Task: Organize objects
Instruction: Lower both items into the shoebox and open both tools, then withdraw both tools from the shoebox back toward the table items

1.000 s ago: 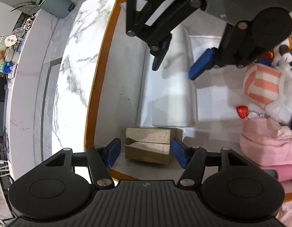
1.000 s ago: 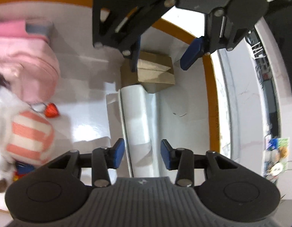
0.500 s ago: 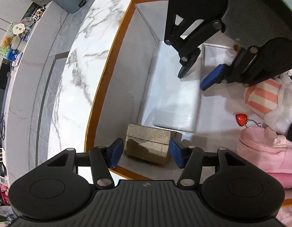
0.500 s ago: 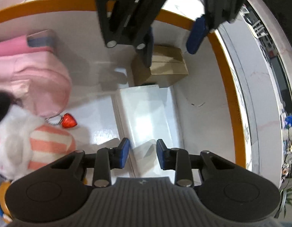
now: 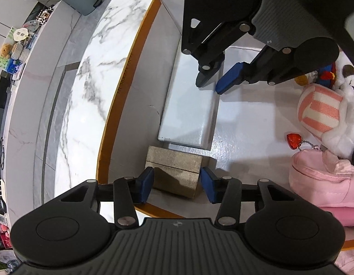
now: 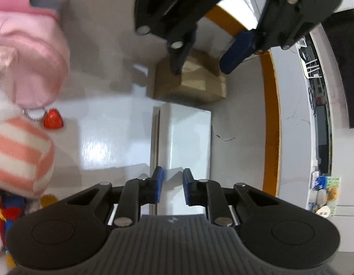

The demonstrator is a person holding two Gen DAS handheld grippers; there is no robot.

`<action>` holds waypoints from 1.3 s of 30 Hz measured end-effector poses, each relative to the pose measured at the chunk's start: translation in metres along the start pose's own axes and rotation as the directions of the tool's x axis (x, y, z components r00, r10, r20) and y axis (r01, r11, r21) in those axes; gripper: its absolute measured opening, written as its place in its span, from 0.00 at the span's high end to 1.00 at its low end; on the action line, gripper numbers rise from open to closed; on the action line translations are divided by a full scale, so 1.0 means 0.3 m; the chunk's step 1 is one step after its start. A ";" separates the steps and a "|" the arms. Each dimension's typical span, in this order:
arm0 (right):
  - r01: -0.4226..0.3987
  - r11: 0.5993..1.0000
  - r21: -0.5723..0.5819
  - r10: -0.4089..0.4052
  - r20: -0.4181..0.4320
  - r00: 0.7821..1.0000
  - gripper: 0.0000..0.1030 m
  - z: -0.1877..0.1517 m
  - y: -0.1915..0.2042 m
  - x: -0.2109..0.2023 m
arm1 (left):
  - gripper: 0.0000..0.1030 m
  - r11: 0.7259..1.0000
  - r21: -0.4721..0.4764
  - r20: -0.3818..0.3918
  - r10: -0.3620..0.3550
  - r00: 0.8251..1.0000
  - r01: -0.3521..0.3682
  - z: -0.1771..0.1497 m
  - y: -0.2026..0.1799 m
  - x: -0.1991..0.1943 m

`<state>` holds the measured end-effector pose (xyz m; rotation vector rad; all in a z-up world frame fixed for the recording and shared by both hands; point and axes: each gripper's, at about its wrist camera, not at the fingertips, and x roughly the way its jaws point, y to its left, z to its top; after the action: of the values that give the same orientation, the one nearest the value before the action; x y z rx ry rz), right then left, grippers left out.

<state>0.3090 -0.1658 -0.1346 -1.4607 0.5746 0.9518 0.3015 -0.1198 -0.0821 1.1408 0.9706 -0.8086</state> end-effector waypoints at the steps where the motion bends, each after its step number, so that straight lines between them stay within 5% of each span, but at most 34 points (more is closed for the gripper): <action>1: -0.002 1.000 0.018 0.002 -0.005 1.000 0.83 0.000 -0.001 0.002 | 0.46 1.000 -0.005 0.003 0.000 1.000 0.000 -0.001 -0.004 -0.007; 11: -0.062 0.979 0.193 0.057 0.031 0.998 0.82 0.037 -0.034 -0.109 | 0.46 0.999 -0.040 0.087 -0.009 0.996 0.013 -0.022 -0.032 -0.142; 19: -0.113 0.927 0.357 0.067 0.138 0.988 0.82 0.095 -0.044 -0.300 | 0.45 0.980 -0.199 0.172 0.004 0.985 0.031 -0.137 -0.056 -0.359; 24: -0.202 0.866 0.458 0.082 0.268 0.960 0.82 0.144 -0.058 -0.438 | 0.45 0.933 -0.353 0.209 0.001 0.978 0.074 -0.260 -0.089 -0.483; 31: -0.308 0.834 0.458 0.129 0.381 0.916 0.82 0.290 -0.026 -0.526 | 0.45 0.813 -0.565 0.229 -0.011 0.973 0.142 -0.436 -0.152 -0.519; 35: -0.315 0.859 0.404 0.170 0.355 0.919 0.82 0.370 0.021 -0.509 | 0.45 0.796 -0.584 0.235 -0.020 0.972 0.158 -0.506 -0.218 -0.471; 39: -0.324 0.870 0.373 0.200 0.334 0.921 0.82 0.422 0.043 -0.489 | 0.45 0.814 -0.556 0.219 -0.049 0.975 0.166 -0.544 -0.278 -0.381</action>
<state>0.1921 -0.0716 -0.0114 -0.8483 0.7267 1.1468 0.1497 0.0233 -0.0264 0.4746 1.0254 -0.6368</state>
